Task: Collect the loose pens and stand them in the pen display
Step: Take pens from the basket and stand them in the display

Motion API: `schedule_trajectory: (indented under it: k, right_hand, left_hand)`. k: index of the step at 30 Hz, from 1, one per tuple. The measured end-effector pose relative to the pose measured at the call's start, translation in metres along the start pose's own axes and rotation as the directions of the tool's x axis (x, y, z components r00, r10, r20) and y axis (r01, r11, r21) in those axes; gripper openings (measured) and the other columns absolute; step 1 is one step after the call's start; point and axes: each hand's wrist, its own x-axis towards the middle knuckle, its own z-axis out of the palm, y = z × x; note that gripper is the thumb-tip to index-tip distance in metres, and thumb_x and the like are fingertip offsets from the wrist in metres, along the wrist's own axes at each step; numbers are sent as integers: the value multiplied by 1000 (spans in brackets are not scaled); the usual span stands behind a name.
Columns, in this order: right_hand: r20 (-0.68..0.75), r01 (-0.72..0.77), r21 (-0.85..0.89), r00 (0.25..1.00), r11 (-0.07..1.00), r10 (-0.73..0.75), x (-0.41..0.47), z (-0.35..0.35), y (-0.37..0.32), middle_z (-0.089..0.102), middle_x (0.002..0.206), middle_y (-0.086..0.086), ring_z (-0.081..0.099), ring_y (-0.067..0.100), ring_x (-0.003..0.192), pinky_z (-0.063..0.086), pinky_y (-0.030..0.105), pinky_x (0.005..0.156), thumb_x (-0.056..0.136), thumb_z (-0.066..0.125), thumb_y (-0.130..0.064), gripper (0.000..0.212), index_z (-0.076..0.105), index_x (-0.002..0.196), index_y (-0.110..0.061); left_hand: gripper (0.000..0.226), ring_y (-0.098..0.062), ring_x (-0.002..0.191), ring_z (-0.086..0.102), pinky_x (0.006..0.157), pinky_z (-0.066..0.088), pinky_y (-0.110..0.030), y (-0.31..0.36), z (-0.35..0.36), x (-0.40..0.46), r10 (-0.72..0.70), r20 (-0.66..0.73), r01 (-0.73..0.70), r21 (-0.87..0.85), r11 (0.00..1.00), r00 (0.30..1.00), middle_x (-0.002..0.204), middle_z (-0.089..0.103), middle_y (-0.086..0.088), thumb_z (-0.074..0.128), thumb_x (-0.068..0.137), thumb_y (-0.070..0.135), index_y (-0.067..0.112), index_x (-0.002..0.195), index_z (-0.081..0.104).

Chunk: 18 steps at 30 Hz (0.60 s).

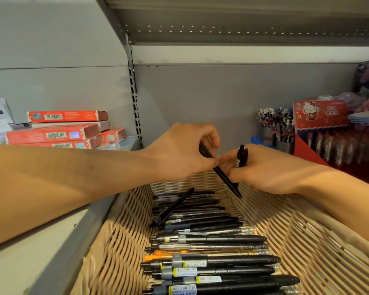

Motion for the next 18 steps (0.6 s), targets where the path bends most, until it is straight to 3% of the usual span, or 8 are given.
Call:
schedule_trajectory:
  k: [2,4,9,14,16,18]
  right_hand:
    - [21,3,-20,1000,1000,-2,0,1,1,76,100,-6,68,16,101,50,41,99,95,60,-23,23,73,110,-33]
    - [36,13,-27,999,1000,-12,1,1,1,70,84,-4,65,16,88,49,37,85,94,63,-27,9,72,97,-28]
    - [31,28,-41,999,999,-27,1,2,3,52,62,-8,49,6,58,40,33,64,95,60,-42,30,58,75,-20]
    - [16,77,5,997,997,-77,3,0,6,71,87,8,67,23,84,51,46,86,99,59,-29,19,67,85,-18]
    - [4,95,18,996,995,-95,2,0,7,69,80,1,66,16,80,52,39,83,97,62,-27,16,67,82,-26]
    - [-10,109,26,994,994,-109,2,1,9,67,73,-8,63,4,71,51,26,77,94,67,-24,14,67,81,-30]
  left_hand:
    - [24,7,78,63,69,48,-8,3,0,-1,48,-35,-47,20,999,998,84,68,15,81,80,26,34,92,61]
    - [29,6,80,62,70,50,-9,8,1,-1,94,-29,-93,39,995,995,91,64,15,81,79,22,32,98,62]
    - [61,-4,80,69,78,56,-22,13,4,-3,116,35,-114,-51,992,993,113,59,15,76,82,15,36,133,51]
    - [71,-6,89,68,79,54,-23,4,-2,5,-24,43,30,-124,992,999,135,50,15,66,89,13,39,147,34]
    - [56,-4,89,63,74,49,-20,-3,-5,6,-122,176,112,62,992,977,131,56,10,62,93,21,35,143,41]
    - [43,-7,92,56,79,45,-24,-9,-4,2,-284,420,67,462,885,862,120,62,4,57,97,35,30,139,48]
